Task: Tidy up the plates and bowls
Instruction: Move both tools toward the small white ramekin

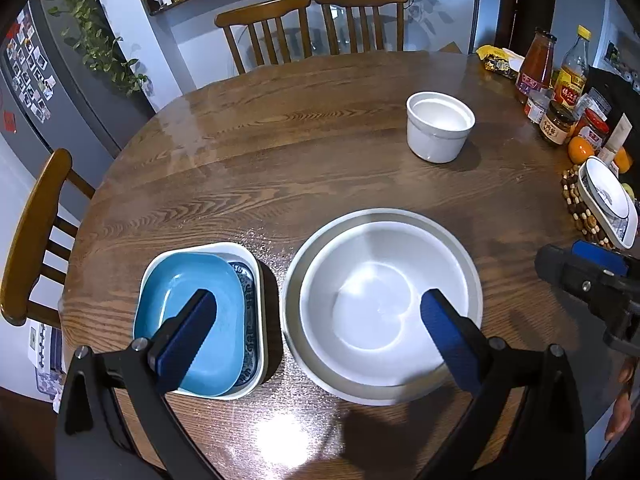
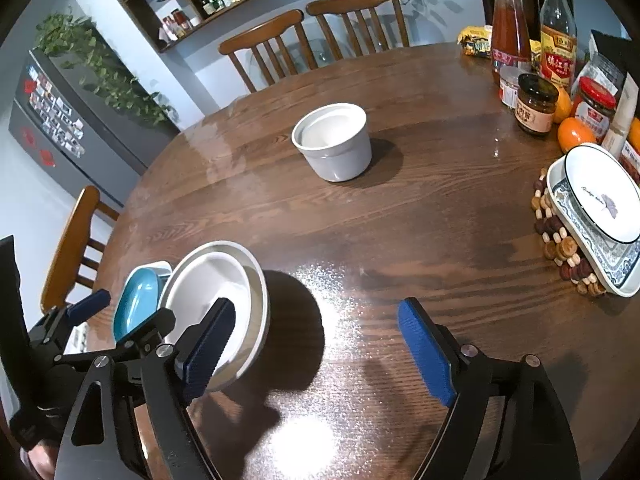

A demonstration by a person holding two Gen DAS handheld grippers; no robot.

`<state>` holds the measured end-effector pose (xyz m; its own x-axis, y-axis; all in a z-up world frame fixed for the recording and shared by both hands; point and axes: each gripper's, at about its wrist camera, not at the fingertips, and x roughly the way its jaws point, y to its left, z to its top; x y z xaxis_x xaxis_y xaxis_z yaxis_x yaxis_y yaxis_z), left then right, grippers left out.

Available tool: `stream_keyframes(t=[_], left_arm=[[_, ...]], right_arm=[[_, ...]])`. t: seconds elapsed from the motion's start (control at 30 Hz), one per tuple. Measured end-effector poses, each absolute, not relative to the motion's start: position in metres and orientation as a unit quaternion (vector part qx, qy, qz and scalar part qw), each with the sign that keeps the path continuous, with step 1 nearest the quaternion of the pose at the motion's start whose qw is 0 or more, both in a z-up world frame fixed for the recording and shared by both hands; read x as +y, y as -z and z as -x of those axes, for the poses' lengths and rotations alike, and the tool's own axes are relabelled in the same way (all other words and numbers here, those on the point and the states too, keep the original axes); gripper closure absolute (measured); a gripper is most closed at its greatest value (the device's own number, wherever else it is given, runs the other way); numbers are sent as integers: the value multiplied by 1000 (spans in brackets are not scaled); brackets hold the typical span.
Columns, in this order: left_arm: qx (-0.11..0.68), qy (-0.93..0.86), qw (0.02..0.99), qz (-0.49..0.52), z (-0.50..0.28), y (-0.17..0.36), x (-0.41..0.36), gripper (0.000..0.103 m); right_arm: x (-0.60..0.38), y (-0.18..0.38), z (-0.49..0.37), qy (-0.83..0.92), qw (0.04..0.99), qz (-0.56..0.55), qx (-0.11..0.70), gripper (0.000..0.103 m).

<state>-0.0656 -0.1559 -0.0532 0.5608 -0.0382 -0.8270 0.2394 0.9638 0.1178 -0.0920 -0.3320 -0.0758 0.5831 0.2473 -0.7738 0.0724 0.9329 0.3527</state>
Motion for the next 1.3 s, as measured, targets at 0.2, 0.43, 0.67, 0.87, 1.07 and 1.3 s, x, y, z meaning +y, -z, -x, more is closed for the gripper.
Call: stream_keyframes(t=[0.2, 0.43, 0.67, 0.87, 1.07, 1.3], left_arm=[[459, 85, 877, -110, 68, 50, -166, 1], [458, 90, 877, -114, 68, 46, -180, 1], [432, 96, 890, -109, 60, 17, -199, 1], [395, 97, 908, -104, 49, -16, -216, 1], [386, 90, 914, -89, 26, -33, -230, 1], [404, 77, 908, -76, -4, -24, -247, 1]], right_arm=[[-341, 70, 93, -72, 870, -178, 454, 19], [-362, 50, 94, -55, 882, -153, 443, 19], [-391, 11, 85, -59, 894, -143, 421, 19], [-401, -26, 72, -57, 911, -122, 390, 19], [-402, -51, 53, -64, 922, -96, 371, 19], [-401, -50, 12, -72, 916, -73, 387, 19]])
